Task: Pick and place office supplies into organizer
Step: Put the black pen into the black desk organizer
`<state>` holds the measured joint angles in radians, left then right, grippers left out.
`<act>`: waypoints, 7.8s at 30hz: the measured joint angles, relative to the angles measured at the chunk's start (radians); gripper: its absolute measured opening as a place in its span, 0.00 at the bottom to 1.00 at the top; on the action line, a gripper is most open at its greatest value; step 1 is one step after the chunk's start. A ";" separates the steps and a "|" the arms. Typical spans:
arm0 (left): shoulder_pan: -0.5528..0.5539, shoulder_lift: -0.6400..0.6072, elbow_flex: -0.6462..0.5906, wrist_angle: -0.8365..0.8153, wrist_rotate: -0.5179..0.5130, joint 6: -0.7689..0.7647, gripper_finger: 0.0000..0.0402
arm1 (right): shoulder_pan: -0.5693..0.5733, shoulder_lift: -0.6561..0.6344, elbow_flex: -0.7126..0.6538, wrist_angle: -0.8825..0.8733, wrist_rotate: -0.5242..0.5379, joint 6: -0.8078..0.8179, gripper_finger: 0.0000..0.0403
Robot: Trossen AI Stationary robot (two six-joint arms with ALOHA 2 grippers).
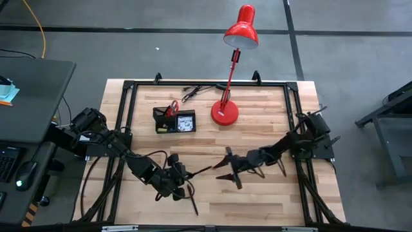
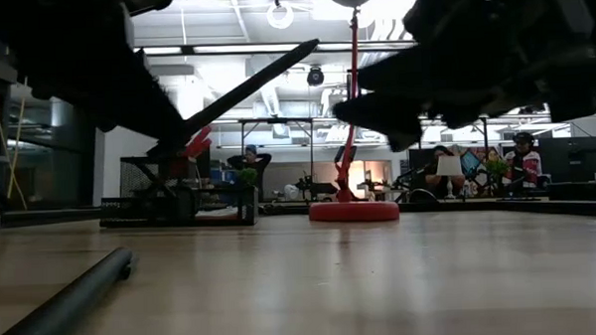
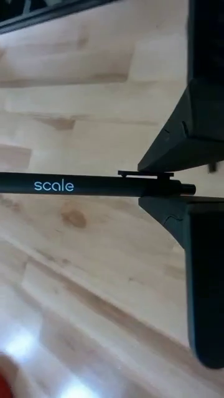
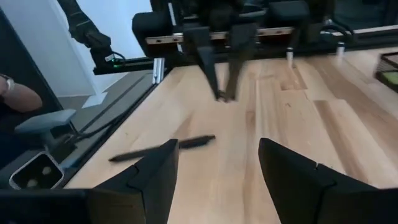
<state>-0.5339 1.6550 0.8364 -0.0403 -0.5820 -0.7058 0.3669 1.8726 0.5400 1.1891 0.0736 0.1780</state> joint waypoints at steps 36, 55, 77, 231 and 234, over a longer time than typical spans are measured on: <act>-0.003 0.000 0.000 0.043 -0.032 0.033 0.09 | -0.014 0.034 0.194 -0.047 -0.009 -0.158 0.35; -0.004 -0.003 0.000 0.018 -0.081 0.040 0.09 | -0.014 0.033 0.194 -0.056 0.046 -0.156 0.07; -0.077 -0.059 0.000 -0.077 -0.219 0.047 0.09 | -0.025 0.032 0.193 -0.048 0.065 -0.158 0.04; -0.691 -0.145 0.000 -1.183 -0.716 -1.205 0.81 | -0.180 0.514 1.815 -2.321 -0.185 0.315 0.33; -0.690 -0.146 0.000 -1.185 -0.685 -1.143 0.81 | -0.134 0.514 1.815 -2.294 -0.163 0.397 0.33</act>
<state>-1.2244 1.5093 0.8364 -1.2251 -1.2674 -1.8493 0.2327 2.3863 2.3550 -1.1047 -0.0897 0.5751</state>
